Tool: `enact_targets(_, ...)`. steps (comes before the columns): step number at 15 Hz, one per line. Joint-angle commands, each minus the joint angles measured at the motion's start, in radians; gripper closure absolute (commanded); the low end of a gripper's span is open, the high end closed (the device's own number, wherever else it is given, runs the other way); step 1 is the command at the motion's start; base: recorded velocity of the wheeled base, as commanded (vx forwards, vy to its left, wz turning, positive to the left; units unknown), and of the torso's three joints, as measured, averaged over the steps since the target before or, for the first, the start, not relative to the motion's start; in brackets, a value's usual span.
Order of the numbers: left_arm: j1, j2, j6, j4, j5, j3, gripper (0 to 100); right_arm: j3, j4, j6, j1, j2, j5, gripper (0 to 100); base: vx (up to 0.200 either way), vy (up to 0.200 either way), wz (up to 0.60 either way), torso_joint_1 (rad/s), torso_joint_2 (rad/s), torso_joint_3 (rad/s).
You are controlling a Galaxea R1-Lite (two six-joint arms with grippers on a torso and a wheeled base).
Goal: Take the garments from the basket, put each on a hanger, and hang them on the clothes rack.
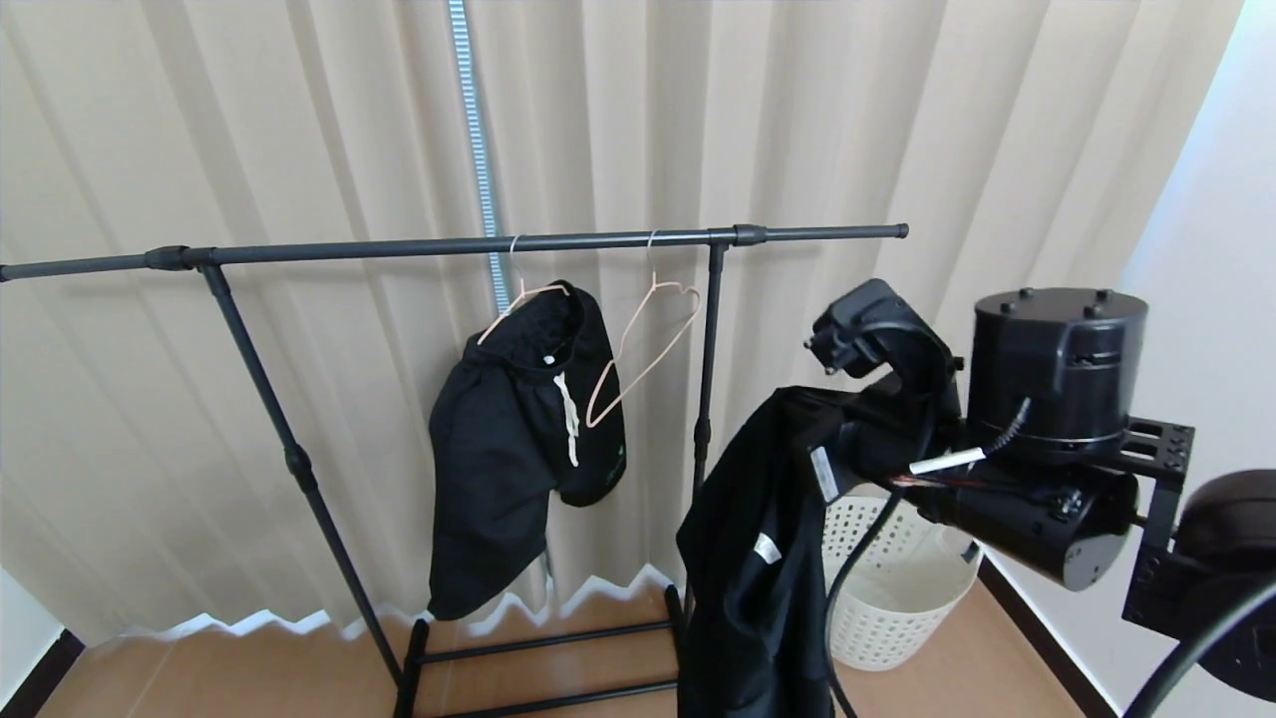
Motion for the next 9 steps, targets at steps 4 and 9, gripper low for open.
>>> enact_targets(4,-0.371,0.760,-0.342,0.007,-0.036,-0.484,0,-0.401,0.198,0.233,0.053,0.211,-0.075,100,0.000,0.000,0.00,0.000,0.00,0.000)
enact_targets(9,-0.399,1.078,-0.595,0.215,-0.035,-0.758,0,-0.469,0.195,0.425,0.119,0.289,-0.153,100,0.000,0.000,0.00,0.000,0.00,0.000)
